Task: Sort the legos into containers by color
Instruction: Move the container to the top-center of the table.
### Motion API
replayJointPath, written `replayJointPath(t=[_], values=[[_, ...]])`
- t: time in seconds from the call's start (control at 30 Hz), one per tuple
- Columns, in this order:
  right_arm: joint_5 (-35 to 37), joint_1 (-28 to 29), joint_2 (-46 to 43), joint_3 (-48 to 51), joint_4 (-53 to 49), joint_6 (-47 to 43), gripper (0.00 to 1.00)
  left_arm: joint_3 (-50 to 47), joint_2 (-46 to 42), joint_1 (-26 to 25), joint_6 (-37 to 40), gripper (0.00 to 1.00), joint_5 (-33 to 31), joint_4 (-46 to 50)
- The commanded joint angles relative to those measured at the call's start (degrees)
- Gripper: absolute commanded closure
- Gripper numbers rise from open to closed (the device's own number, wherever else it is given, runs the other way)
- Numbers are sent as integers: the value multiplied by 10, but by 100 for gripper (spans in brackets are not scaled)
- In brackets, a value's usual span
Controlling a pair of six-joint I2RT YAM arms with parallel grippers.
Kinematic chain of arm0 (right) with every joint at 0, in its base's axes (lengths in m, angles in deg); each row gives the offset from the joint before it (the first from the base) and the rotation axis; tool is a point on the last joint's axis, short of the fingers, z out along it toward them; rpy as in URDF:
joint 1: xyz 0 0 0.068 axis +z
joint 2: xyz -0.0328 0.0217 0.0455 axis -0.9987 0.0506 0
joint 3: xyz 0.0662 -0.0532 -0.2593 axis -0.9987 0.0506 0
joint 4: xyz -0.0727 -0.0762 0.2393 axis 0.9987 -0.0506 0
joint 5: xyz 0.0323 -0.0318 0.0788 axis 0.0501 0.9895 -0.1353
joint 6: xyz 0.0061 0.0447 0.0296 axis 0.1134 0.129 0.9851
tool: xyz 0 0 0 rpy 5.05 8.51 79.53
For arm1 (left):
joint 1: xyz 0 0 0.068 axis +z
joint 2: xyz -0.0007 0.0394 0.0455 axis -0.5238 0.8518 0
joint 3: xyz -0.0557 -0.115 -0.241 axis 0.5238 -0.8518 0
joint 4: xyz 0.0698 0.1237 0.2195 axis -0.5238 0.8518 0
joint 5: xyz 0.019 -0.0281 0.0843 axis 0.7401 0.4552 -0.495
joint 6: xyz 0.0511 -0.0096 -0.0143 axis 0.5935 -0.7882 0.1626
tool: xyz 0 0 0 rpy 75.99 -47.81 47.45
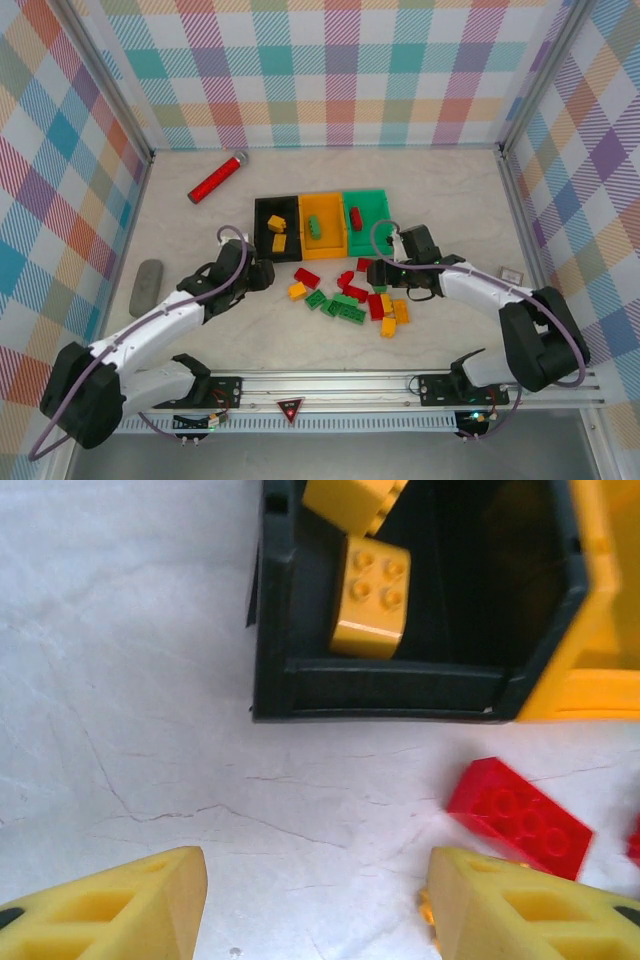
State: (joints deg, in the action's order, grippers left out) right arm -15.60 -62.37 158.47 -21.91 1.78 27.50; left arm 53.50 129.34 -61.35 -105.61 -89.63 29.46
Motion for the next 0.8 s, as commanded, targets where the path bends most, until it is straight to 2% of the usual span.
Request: replayJointPath(t=[0.0, 0.13, 0.43, 0.77], values=[[15, 3, 18, -34, -35, -14, 28, 10, 44, 14, -1, 40, 14, -29], [30, 3, 56, -63, -39, -33, 27, 38, 119, 32, 15, 41, 31, -61], [2, 5, 131, -125, -58, -67, 27, 124, 270, 62, 59, 42, 77, -100], [2, 6, 197, -191, -81, -92, 27, 180, 330, 84, 93, 42, 106, -102]])
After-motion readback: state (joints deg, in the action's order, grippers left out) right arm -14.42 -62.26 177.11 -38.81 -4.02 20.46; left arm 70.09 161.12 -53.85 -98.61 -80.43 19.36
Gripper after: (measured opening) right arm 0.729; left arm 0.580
